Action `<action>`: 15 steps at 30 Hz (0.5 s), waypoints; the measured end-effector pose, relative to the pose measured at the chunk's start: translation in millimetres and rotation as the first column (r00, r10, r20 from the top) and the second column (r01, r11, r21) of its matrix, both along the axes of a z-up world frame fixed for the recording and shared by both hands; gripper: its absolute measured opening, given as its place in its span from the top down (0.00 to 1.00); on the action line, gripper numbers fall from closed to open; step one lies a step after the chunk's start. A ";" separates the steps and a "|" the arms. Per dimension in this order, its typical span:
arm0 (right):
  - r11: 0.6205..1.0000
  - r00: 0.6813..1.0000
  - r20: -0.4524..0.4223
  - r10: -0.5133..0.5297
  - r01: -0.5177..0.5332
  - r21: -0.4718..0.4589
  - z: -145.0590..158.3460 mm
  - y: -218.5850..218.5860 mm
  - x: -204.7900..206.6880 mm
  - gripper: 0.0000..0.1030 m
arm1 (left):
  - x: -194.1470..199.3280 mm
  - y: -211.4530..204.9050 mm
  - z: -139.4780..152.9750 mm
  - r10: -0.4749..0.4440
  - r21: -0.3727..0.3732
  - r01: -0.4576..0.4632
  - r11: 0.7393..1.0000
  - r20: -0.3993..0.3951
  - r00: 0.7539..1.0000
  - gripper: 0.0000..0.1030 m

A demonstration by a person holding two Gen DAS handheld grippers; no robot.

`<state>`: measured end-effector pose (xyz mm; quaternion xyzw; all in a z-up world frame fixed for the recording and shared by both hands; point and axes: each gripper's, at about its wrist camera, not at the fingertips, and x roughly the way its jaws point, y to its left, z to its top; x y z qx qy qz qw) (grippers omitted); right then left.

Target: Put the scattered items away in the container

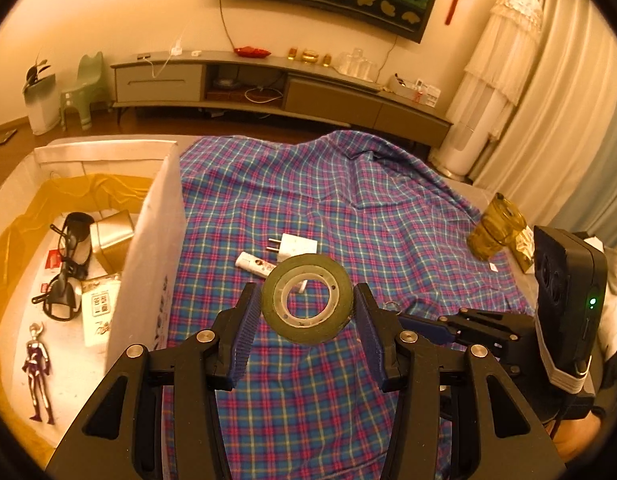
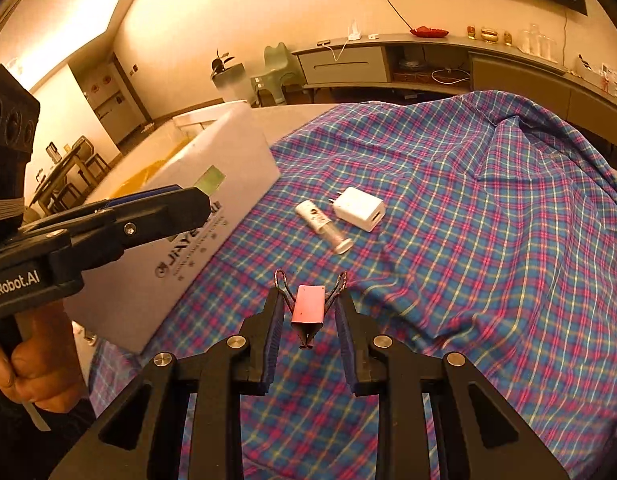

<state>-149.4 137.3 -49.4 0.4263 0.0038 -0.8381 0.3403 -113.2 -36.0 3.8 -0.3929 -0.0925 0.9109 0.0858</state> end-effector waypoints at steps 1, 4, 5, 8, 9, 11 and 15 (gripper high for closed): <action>1.000 1.000 0.002 -0.005 0.005 -0.008 1.1 0.5 2.9 0.73 | 2.6 -1.9 0.5 0.001 -0.001 -0.001 1.000 0.000 1.000 0.53; 0.999 1.000 0.004 -0.024 0.025 -0.031 3.9 2.4 14.4 0.73 | 11.0 -10.1 3.0 0.006 0.004 -0.006 1.000 -0.006 1.000 0.53; 0.999 1.000 0.003 -0.028 0.028 -0.034 4.3 2.3 18.4 0.73 | 13.2 -12.9 4.5 0.009 0.005 -0.009 1.000 -0.009 1.000 0.53; 0.999 0.999 0.005 -0.035 0.035 -0.040 4.9 1.3 29.8 0.73 | 21.7 -21.2 10.0 0.015 0.013 -0.014 1.000 -0.023 1.000 0.53; 0.998 0.999 0.007 -0.038 0.038 -0.041 4.8 0.8 33.7 0.73 | 24.9 -23.7 12.2 0.015 0.015 -0.014 1.000 -0.030 0.999 0.53; 0.998 0.999 0.013 -0.044 0.044 -0.044 4.1 -0.5 40.4 0.73 | 29.5 -27.7 15.6 0.016 0.017 -0.015 1.000 -0.038 0.999 0.53; 0.997 0.998 0.023 -0.057 0.058 -0.052 4.2 -1.8 50.2 0.73 | 39.2 -34.6 20.8 0.019 0.016 -0.018 1.000 -0.055 0.998 0.53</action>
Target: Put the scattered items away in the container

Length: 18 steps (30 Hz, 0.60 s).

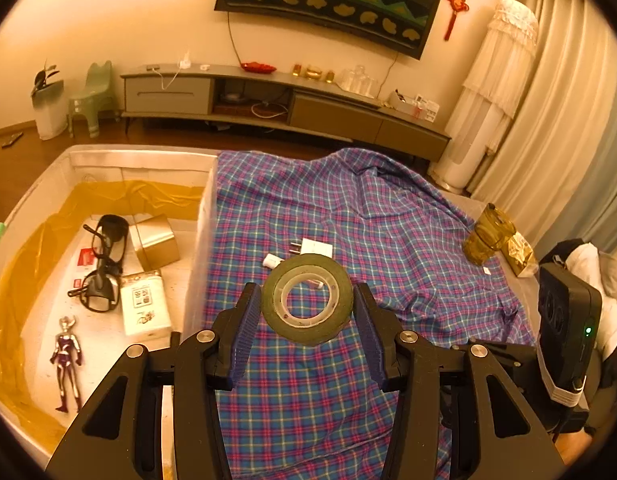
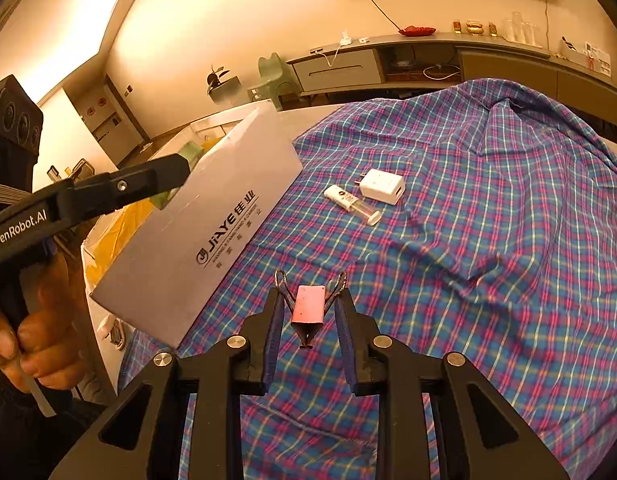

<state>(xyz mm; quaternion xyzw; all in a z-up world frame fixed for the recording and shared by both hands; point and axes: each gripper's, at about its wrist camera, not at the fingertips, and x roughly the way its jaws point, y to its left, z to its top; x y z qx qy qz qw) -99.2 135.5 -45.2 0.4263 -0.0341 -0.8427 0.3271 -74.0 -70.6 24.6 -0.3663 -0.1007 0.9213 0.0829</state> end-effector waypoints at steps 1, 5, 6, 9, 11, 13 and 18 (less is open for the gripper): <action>1.000 1.000 0.000 -0.002 0.002 -0.002 0.7 -0.5 2.1 0.73 | 1.6 -0.8 1.1 0.001 0.000 -0.001 1.000 -0.003 1.000 0.53; 1.000 1.000 -0.005 -0.004 0.004 -0.007 6.3 -6.1 12.1 0.73 | 9.6 -5.8 5.6 0.002 0.005 -0.002 1.000 -0.018 1.000 0.53; 1.000 1.000 -0.008 -0.002 0.002 -0.006 8.5 -7.8 14.5 0.73 | 12.2 -7.4 6.6 0.004 0.007 -0.004 1.000 -0.022 1.000 0.53; 1.000 1.000 -0.022 0.006 -0.006 -0.003 15.3 -15.4 21.8 0.73 | 17.7 -13.0 10.1 0.006 0.016 -0.006 1.000 -0.031 0.999 0.53; 1.000 0.999 -0.033 0.014 -0.014 -0.001 21.2 -21.3 26.1 0.73 | 21.8 -17.3 13.2 0.009 0.023 -0.008 1.000 -0.039 0.999 0.53; 1.000 0.999 -0.043 0.021 -0.021 0.001 27.3 -26.8 30.6 0.73 | 24.7 -21.2 15.6 0.012 0.029 -0.011 1.000 -0.046 0.999 0.53; 0.999 0.997 -0.064 0.035 -0.034 0.009 39.5 -41.6 40.7 0.73 | 35.8 -33.8 22.1 0.022 0.051 -0.019 0.999 -0.064 0.998 0.53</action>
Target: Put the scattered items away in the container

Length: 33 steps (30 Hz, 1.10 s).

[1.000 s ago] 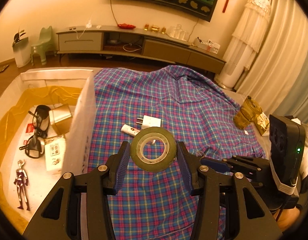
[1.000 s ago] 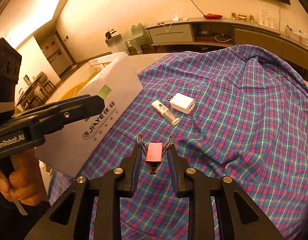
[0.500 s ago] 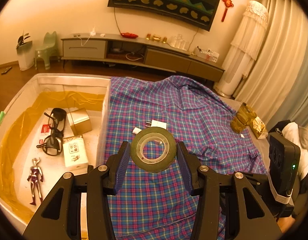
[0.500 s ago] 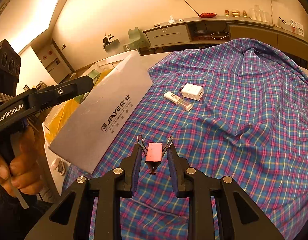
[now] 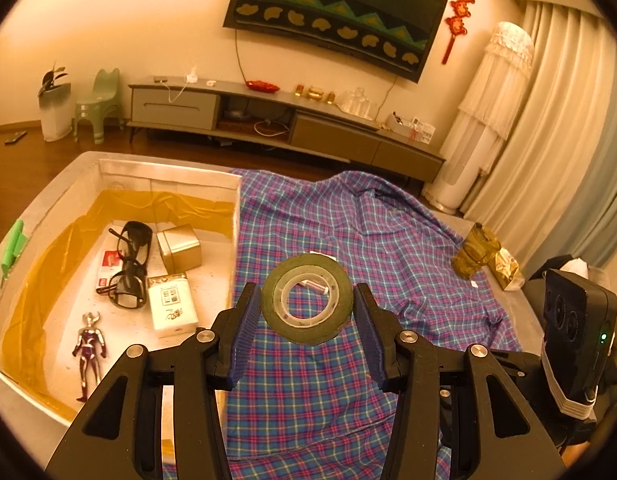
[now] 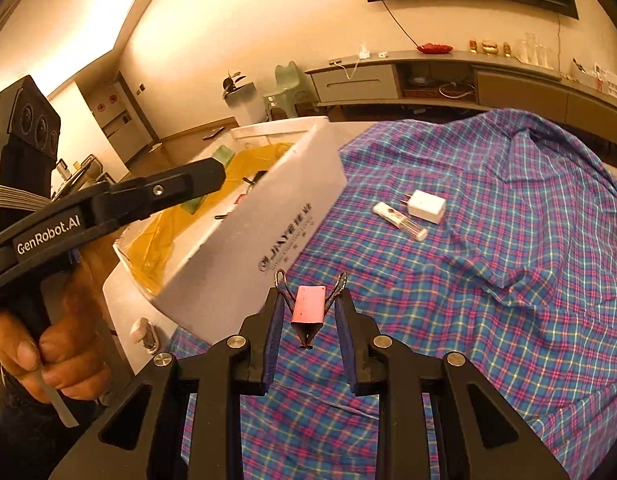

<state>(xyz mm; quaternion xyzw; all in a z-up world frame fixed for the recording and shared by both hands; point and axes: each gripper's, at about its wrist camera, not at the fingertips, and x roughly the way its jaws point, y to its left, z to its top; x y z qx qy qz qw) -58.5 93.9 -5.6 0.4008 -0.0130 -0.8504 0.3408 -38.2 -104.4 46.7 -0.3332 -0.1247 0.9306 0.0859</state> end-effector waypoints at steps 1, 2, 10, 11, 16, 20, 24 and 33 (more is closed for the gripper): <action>1.000 1.000 -0.005 0.004 -0.004 0.002 2.4 -3.4 2.4 0.73 | 2.4 -3.7 1.4 0.004 0.005 -0.004 1.000 -0.004 1.000 0.53; 1.000 1.000 -0.008 0.005 -0.005 0.004 4.3 -5.6 4.3 0.73 | 4.4 -5.2 2.2 0.007 0.008 -0.007 1.000 -0.007 1.000 0.53; 1.000 0.999 -0.037 0.027 -0.027 0.013 20.5 -28.9 20.5 0.73 | 19.2 -25.1 9.4 0.022 0.040 -0.020 0.999 -0.029 0.999 0.53; 0.999 0.999 -0.040 0.030 -0.030 0.013 21.6 -31.6 22.1 0.73 | 21.6 -27.6 10.7 0.022 0.044 -0.021 0.999 -0.033 0.999 0.53; 0.999 0.997 -0.056 0.044 -0.043 0.020 29.8 -45.1 30.5 0.73 | 28.9 -38.2 14.5 0.033 0.065 -0.030 0.997 -0.046 0.998 0.53; 0.998 0.996 -0.071 0.054 -0.052 0.028 36.9 -53.7 35.3 0.73 | 33.2 -47.8 19.4 0.047 0.085 -0.042 0.996 -0.059 0.997 0.53; 0.997 0.994 -0.089 0.066 -0.062 0.039 45.7 -63.3 39.0 0.73 | 37.8 -58.5 22.7 0.065 0.110 -0.057 0.992 -0.066 0.996 0.53; 0.994 0.987 -0.125 0.102 -0.095 0.061 62.2 -88.6 43.2 0.73 | 45.0 -91.1 25.6 0.121 0.187 -0.107 0.977 -0.065 0.991 0.53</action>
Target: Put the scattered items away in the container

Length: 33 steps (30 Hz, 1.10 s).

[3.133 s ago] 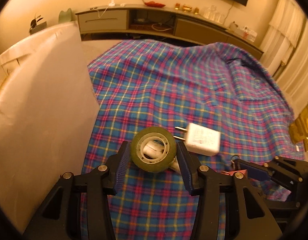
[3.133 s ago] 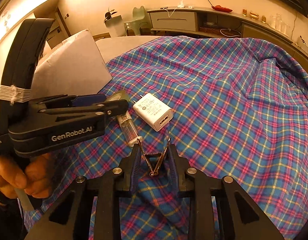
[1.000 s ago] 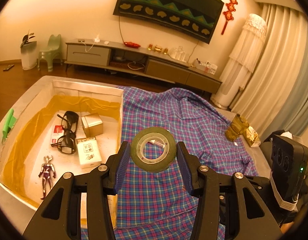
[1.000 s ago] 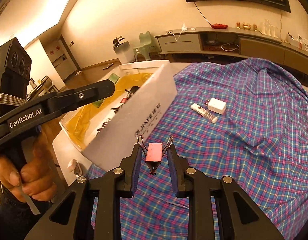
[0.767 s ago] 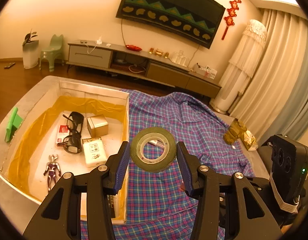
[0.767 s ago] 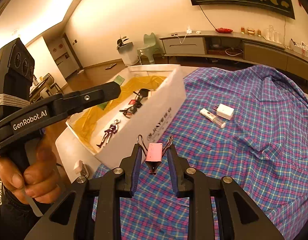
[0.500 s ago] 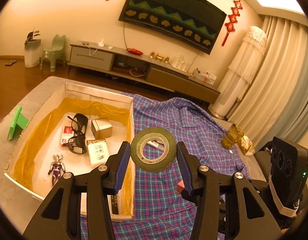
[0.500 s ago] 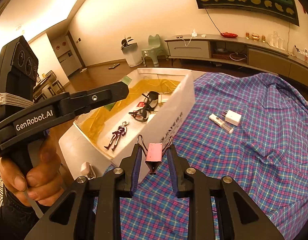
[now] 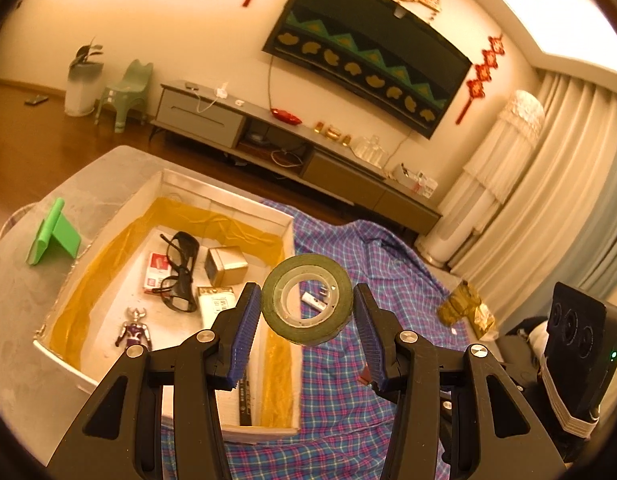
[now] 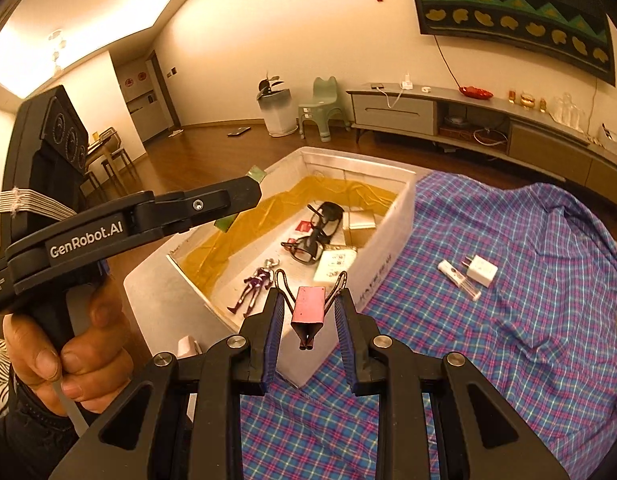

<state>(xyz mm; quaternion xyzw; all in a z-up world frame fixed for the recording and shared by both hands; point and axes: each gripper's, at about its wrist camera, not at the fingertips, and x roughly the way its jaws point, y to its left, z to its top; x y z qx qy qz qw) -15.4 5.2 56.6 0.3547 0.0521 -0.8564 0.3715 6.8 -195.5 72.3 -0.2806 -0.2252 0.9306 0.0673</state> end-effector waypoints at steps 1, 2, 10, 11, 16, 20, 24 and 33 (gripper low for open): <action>1.000 1.000 -0.002 0.004 -0.004 0.001 1.1 -2.5 0.3 0.73 | 0.2 -4.1 -0.6 0.005 0.009 -0.005 1.000 0.001 1.000 0.53; 1.000 1.000 -0.004 0.008 -0.008 0.003 2.0 -5.1 1.3 0.73 | 0.6 -8.5 -1.2 0.013 0.019 -0.013 1.000 0.004 1.000 0.53; 0.999 0.999 -0.006 0.040 -0.040 0.023 -0.8 -28.8 -2.5 0.73 | 5.7 -39.5 -6.4 0.053 0.095 -0.055 0.994 0.019 0.998 0.53; 0.999 0.999 -0.006 0.043 -0.043 0.025 -1.1 -31.1 -3.3 0.73 | 5.8 -44.2 -7.5 0.061 0.106 -0.063 0.992 0.022 0.998 0.53; 0.998 0.998 -0.009 0.057 -0.057 0.034 -2.1 -41.9 -10.8 0.73 | 6.1 -57.3 -14.2 0.086 0.134 -0.091 0.987 0.043 0.995 0.53; 0.997 0.998 -0.006 0.067 -0.066 0.047 -5.4 -49.7 -19.8 0.73 | 3.8 -62.8 -20.2 0.097 0.136 -0.105 0.985 0.062 0.993 0.53; 0.995 0.997 -0.001 0.074 -0.073 0.063 -10.5 -56.5 -30.5 0.73 | -0.3 -64.1 -26.6 0.103 0.123 -0.114 0.986 0.091 0.990 0.53; 0.991 0.996 0.010 0.087 -0.088 0.097 -20.8 -69.2 -55.4 0.73 | -8.4 -67.2 -41.5 0.125 0.092 -0.140 0.986 0.152 0.981 0.53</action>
